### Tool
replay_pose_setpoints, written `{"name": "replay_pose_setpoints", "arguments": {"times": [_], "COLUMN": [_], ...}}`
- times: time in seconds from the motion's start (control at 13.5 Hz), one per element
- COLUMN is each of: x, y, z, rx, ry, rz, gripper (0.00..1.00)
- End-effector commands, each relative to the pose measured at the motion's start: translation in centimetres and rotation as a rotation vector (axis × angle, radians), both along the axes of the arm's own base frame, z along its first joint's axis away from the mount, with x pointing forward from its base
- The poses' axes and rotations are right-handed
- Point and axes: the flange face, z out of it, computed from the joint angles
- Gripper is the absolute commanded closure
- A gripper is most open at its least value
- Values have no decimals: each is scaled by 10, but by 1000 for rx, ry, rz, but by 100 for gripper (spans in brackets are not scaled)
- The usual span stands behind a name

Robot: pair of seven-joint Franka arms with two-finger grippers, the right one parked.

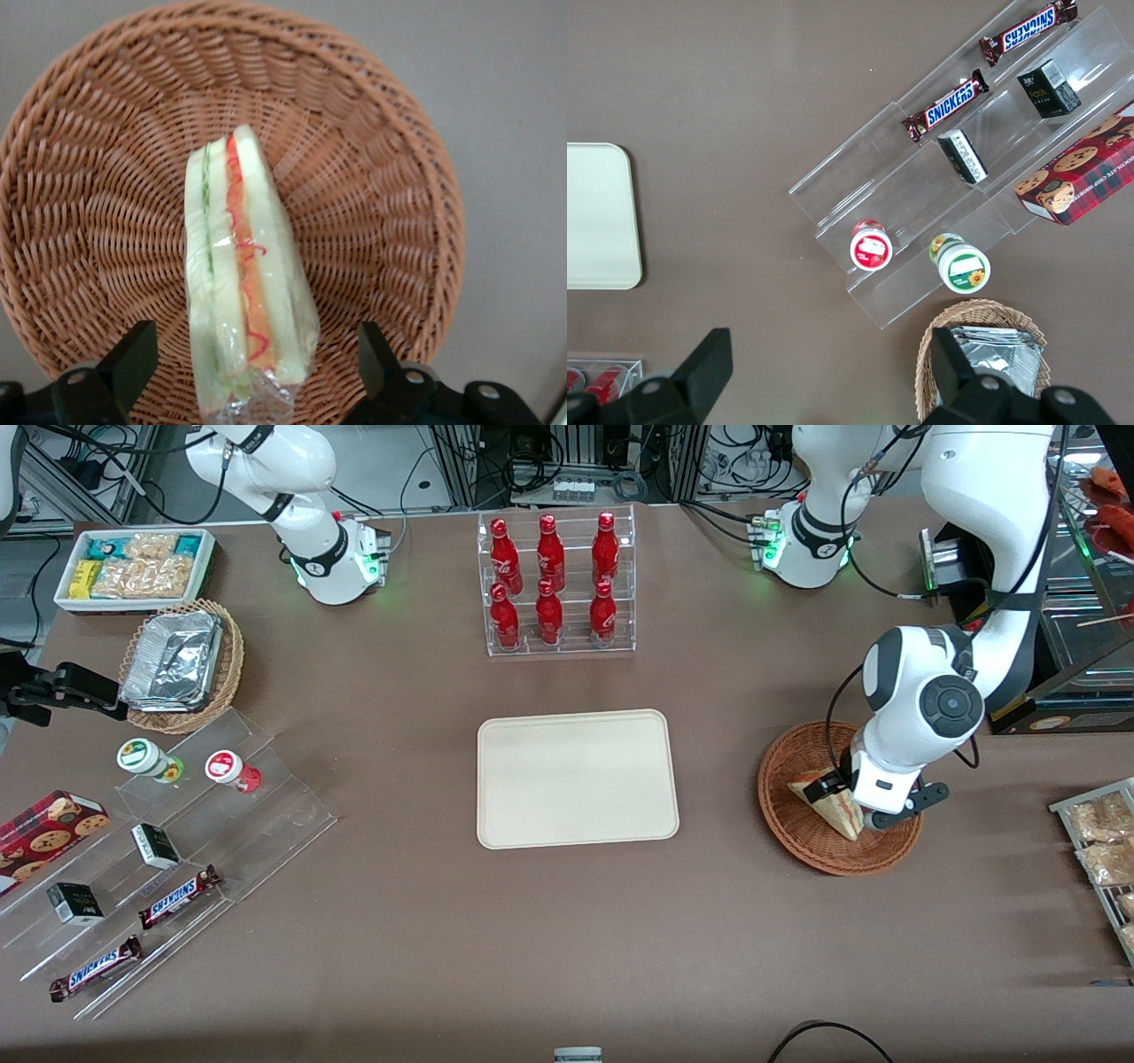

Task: Place sandwich from basket to tray
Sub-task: 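Lower the open left gripper around the wrapped sandwich in the basket, then close the left gripper on the wrapped sandwich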

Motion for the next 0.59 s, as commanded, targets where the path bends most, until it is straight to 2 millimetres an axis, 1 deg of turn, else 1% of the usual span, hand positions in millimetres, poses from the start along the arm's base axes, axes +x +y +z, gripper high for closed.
{"name": "replay_pose_setpoints", "arguments": {"times": [0.0,0.15,0.3,0.52], "x": [-10,-8,-6,-1], "y": [2,2,2,9], "z": [-2,-6,-14,-24], "rx": [15,12,11,10], "ry": [-8,-28,-39,-61], "rz": [21,44,46,62], "gripper": [0,0,0,0]}}
